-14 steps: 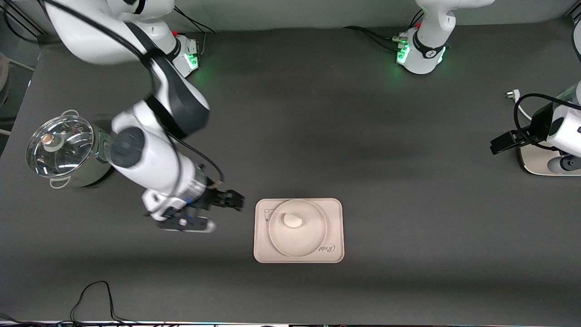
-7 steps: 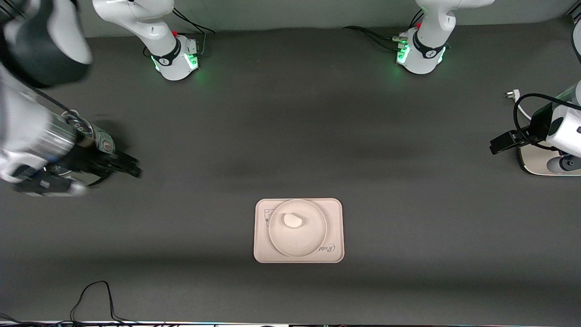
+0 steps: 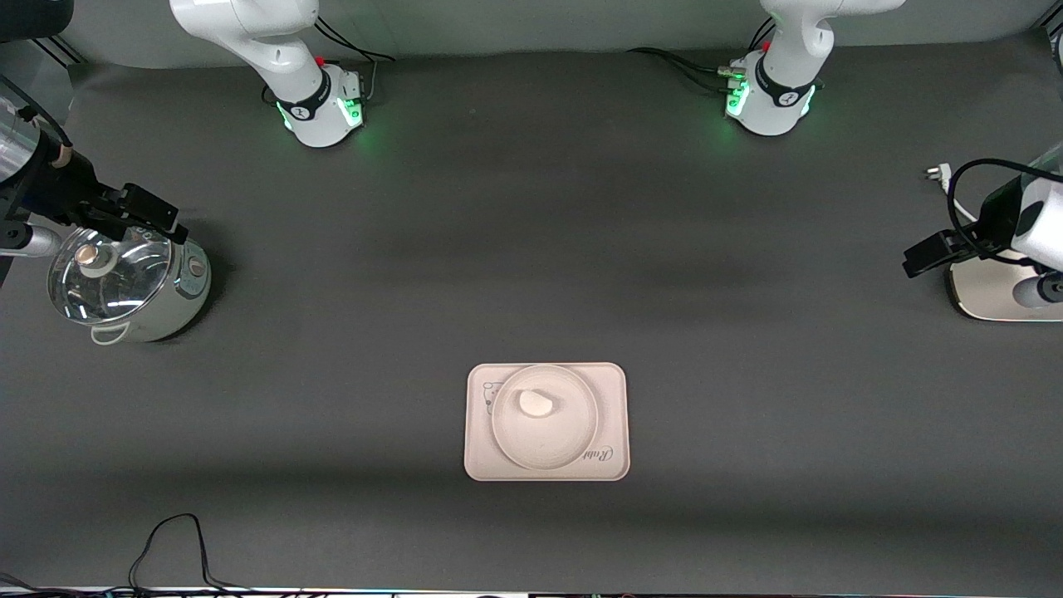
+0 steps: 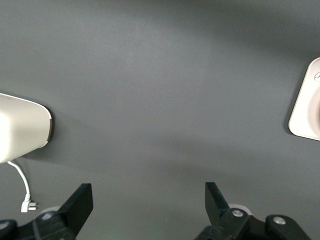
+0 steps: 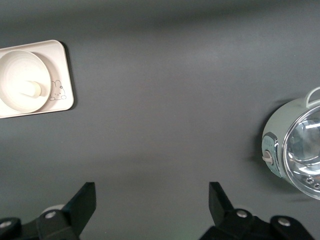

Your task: Place bun in plate and plate on tray

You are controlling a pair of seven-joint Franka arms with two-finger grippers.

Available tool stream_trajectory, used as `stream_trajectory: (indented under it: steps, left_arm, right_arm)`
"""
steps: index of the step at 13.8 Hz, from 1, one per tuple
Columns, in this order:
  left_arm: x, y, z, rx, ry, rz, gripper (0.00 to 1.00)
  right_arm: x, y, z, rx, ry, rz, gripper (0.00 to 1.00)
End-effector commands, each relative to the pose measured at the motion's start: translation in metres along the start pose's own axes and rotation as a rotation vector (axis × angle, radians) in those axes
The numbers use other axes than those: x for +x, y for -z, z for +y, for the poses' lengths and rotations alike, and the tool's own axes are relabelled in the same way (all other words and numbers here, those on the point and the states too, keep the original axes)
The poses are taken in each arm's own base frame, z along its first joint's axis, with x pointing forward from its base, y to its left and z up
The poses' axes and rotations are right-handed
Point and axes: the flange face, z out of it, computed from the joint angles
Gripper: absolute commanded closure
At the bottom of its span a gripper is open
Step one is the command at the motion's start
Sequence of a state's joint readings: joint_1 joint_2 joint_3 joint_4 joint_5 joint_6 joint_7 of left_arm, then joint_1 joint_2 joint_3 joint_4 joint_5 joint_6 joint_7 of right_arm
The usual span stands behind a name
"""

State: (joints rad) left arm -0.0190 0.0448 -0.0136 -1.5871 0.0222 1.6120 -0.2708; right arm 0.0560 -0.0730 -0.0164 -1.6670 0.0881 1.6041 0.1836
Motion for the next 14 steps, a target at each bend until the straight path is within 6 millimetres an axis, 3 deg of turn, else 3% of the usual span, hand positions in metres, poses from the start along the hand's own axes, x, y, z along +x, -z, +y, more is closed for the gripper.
stream_trajectory:
  steps: [1,6,14]
  left_arm:
    - [-0.021,0.021,-0.009,-0.013,-0.006,0.026,0.00]
    - [-0.045,0.011,-0.013,-0.022,-0.009,0.062,0.00]
    - [-0.051,0.019,-0.003,-0.012,-0.023,0.051,0.00]
  right_arm:
    - [-0.010,0.003,0.002,-0.017,0.008,0.006,0.00]
    - [-0.010,0.002,-0.002,-0.086,0.036,0.013,0.00]
    - [-0.007,-0.007,0.001,-0.091,0.080,-0.011,0.00]
